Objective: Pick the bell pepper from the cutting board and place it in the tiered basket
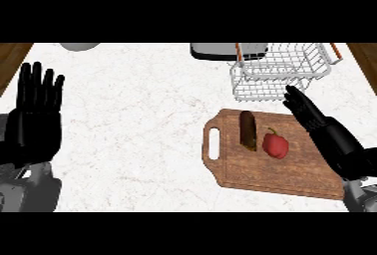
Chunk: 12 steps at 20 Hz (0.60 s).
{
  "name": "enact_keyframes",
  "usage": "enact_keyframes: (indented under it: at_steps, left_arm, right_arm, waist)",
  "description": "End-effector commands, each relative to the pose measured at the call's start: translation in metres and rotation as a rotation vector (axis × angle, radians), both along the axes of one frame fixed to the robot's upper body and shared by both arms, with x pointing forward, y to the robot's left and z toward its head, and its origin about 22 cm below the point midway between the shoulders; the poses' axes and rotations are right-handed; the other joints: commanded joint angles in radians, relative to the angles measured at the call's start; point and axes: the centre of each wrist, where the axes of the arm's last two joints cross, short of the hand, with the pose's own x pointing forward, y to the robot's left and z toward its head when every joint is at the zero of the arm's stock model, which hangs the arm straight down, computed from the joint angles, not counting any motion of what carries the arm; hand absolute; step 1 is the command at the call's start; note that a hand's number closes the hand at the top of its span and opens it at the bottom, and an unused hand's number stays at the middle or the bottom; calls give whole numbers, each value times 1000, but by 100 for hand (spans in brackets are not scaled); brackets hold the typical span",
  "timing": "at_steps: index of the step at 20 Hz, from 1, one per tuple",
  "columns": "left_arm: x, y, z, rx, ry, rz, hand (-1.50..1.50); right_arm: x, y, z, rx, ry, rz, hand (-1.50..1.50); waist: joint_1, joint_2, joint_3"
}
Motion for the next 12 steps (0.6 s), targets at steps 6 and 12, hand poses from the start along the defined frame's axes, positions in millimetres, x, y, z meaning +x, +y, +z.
enact_keyframes:
  at_steps: [6, 12]
  left_arm:
    - [-23, 71, -35, 523, 290, 130, 0]
    - [-35, 77, -50, 538, 391, 125, 0]
  right_arm:
    - [-2, -40, -5, 89, -225, -786, 150]
    - [-49, -75, -74, -52, -107, -1416, -150]
  waist:
    - [-93, -29, 13]
    - [-139, -26, 4]
